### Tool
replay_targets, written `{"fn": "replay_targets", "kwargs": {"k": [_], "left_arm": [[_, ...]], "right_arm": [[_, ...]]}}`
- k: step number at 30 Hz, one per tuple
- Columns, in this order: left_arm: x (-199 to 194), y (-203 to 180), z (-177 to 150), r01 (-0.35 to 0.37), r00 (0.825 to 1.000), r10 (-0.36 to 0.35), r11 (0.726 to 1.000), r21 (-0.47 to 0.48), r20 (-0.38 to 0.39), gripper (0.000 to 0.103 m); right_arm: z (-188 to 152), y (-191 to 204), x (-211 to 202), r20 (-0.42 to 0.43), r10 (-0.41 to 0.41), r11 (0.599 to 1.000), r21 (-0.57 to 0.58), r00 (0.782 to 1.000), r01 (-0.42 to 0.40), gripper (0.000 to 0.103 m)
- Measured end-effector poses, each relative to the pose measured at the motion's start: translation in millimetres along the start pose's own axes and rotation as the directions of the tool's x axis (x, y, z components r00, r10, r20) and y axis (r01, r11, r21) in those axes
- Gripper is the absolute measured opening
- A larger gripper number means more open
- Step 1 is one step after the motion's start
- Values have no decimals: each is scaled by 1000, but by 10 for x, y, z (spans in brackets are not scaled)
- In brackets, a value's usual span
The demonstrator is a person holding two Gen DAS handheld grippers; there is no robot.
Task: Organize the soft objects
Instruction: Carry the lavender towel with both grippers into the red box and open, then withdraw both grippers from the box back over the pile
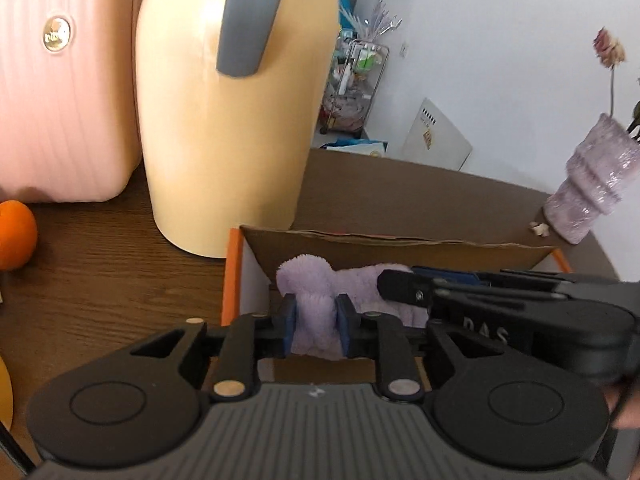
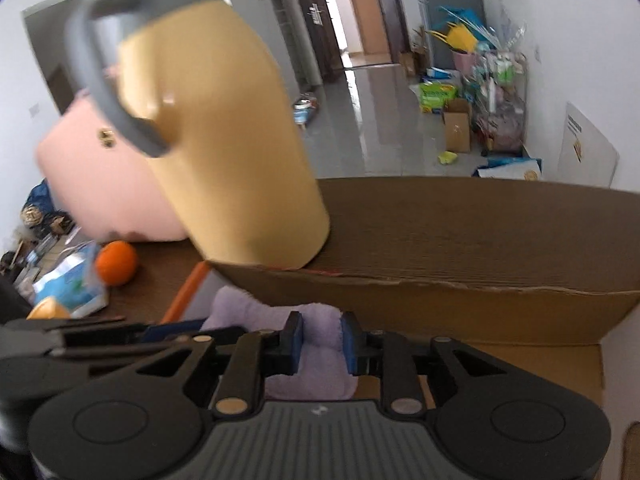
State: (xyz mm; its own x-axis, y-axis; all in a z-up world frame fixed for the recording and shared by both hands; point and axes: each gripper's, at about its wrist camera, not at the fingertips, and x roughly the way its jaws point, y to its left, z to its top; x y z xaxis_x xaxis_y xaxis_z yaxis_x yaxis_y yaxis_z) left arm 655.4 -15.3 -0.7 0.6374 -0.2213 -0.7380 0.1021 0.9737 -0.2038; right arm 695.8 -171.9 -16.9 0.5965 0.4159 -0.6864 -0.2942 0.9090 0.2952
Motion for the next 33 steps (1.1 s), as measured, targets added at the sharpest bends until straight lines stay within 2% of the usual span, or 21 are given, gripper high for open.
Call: {"fn": "replay_targets", "kwargs": {"k": [1,3,5,6,11,12,13,15,20,23,25,27,30,33], "left_arm": [[42,11,6,-9,1000,9,1000,2,-4,27],[45,33,-14,-20,1000,19,1000,7,12,29],[-22,67,-21,-13,1000,13,1000,9,28,38],[-64,67,-27,0,1000,0,1000,4,31,44],[-364,-13,9,-10,997,6,999,45,75,46],[-472,-5,13,-8,997,5,999,41,83,51],[-589,-8,11,-8,996,5,999,34,94,62],[-855,-5,-43,-18,992,15,999,28,129,75],[-1572,84,-359,-91,971,82,995,32,225,77],[-2007,117,-543,-130,950,116,991,29,289,86],[-2265,99,-693,-154,929,131,987,41,346,90],[-2468,48,-865,-166,911,126,984,69,393,90],[-2692,-15,-1093,-173,898,130,983,66,420,91],[-2904,-87,-1368,-186,880,138,981,63,454,94]], "right_arm": [[0,-6,68,-4,-11,1000,9,1000,12,23],[-15,-24,164,-27,-21,1000,20,999,21,35],[-44,-30,175,-27,-16,999,32,999,17,46],[-53,-33,133,-12,-19,999,37,1000,20,47],[-118,-53,-371,55,-47,998,34,997,45,48],[-102,-59,-502,68,-53,998,25,996,51,50],[-133,-53,-694,86,-60,998,14,994,59,52],[-195,-21,-1027,123,-81,997,-10,989,83,58],[-427,-47,-1957,216,-145,984,-73,965,164,69],[-643,-53,-2466,273,-189,974,-66,943,215,74],[-785,-99,-2750,304,-194,974,-58,933,221,75],[-927,-123,-3007,334,-195,974,-44,922,222,75],[-1156,-81,-3317,369,-182,977,-33,912,209,76],[-1454,12,-3570,418,-174,977,-37,892,208,79]]}}
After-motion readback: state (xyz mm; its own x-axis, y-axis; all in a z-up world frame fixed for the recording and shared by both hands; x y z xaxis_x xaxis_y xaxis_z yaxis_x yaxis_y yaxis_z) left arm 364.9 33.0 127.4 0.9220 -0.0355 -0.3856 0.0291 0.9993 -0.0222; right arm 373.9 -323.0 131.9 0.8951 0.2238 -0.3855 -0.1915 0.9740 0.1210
